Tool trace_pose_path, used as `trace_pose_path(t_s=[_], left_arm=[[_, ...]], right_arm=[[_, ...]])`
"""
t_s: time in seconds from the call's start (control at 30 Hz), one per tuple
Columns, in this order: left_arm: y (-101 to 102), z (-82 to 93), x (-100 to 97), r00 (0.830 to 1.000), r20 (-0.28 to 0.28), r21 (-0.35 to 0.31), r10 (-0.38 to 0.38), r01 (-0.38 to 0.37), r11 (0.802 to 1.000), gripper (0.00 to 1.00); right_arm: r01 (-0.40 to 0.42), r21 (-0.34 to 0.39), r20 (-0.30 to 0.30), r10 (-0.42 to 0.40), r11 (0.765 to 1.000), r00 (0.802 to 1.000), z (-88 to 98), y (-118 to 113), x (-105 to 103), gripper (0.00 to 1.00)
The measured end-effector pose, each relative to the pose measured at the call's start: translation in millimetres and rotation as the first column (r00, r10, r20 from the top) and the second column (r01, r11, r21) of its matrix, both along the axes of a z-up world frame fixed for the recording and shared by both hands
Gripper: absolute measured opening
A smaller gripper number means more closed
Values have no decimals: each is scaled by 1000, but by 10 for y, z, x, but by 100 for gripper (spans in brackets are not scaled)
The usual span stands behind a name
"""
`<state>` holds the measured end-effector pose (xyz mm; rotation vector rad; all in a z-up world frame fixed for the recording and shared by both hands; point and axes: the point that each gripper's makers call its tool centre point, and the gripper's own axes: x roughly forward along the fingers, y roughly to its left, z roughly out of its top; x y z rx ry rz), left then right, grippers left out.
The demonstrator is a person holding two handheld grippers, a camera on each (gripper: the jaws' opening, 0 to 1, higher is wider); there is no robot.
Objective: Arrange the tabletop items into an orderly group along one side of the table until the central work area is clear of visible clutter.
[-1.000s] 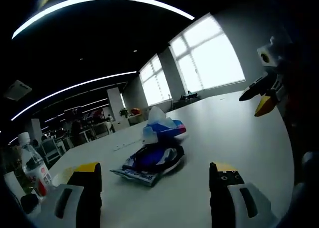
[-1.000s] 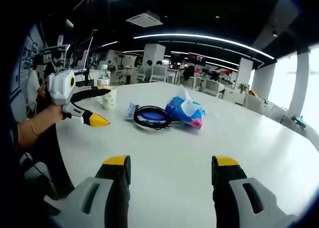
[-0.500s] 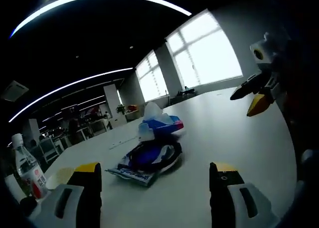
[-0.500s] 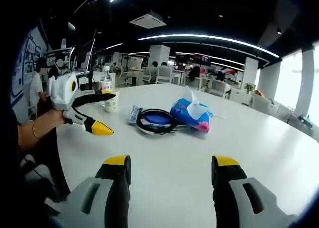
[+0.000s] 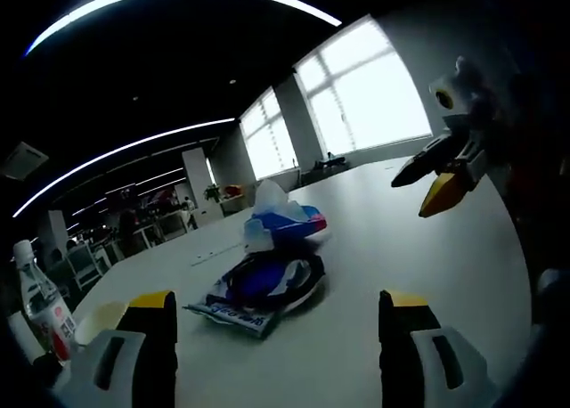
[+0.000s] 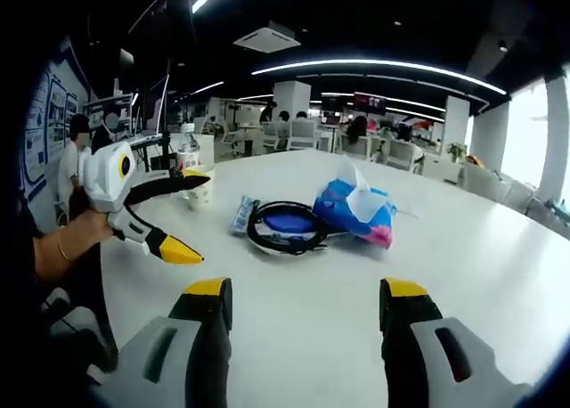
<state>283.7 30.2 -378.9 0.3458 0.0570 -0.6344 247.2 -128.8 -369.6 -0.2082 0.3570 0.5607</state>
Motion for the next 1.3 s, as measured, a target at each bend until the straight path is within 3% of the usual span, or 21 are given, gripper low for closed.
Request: trace_pose_path(t_s=[0.33, 0.43, 0.53, 0.8, 1.3], left_arm=[[-20, -12, 53, 1000, -14, 20, -6, 6, 1000, 96], [-68, -56, 74, 999, -40, 2, -20, 20, 1000, 97], [-102, -91, 91, 999, -43, 18, -23, 23, 1000, 97], [-125, -101, 158, 999, -41, 41, -11, 13, 999, 97], [-131, -161, 324, 998, -63, 84, 2, 3, 996, 97]], right_arm=[[-15, 2, -9, 15, 1000, 1000, -26, 112, 183, 69], [2, 39, -54, 0, 999, 999, -122, 148, 378, 68], [18, 46, -63, -15, 999, 998, -172, 170, 487, 68], [18, 74, -82, -11, 997, 997, -183, 289, 593, 66], [4, 56, -114, 2, 998, 994, -239, 482, 783, 65]])
